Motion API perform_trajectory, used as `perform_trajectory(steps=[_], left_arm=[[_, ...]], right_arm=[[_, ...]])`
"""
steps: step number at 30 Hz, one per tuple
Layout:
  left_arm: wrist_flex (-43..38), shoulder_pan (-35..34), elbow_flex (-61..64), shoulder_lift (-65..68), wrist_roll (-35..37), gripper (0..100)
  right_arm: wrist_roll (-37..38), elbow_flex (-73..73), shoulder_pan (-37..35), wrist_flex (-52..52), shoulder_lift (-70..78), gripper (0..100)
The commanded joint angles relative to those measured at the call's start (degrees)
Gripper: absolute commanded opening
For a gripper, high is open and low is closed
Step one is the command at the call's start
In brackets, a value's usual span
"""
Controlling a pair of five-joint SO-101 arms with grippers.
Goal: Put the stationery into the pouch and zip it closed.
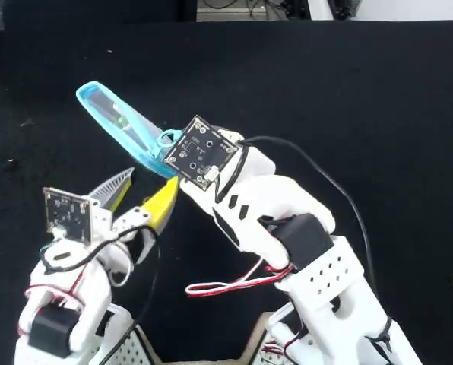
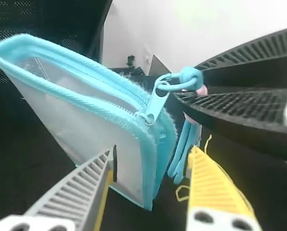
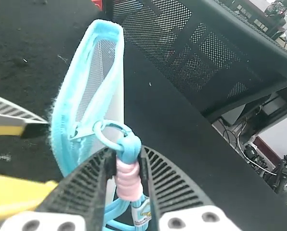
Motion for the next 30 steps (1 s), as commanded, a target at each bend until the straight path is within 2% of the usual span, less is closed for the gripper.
perform_trajectory(steps=[1,6,17,23,30], left_arm=[[-13.7,-2.6,5.9,0.6,2.4,25],[-19.4,-2.6,10.2,1.1,2.5,24],[-17.1,-4.8,9.6,0.6,2.1,24],[-17.0,-4.8,8.6,0.6,-4.2,13],[-17.0,-4.7,8.2,0.6,-4.6,8]], right_arm=[[-0.2,-3.1,1.1,-1.1,0.0,1.1],[-0.2,-3.1,1.1,-1.1,0.0,1.1],[-0.2,-3.4,1.2,-1.1,0.0,1.1],[-0.2,-3.4,1.2,-1.2,0.0,1.1],[-0.3,-3.4,1.2,-1.4,0.0,1.1]])
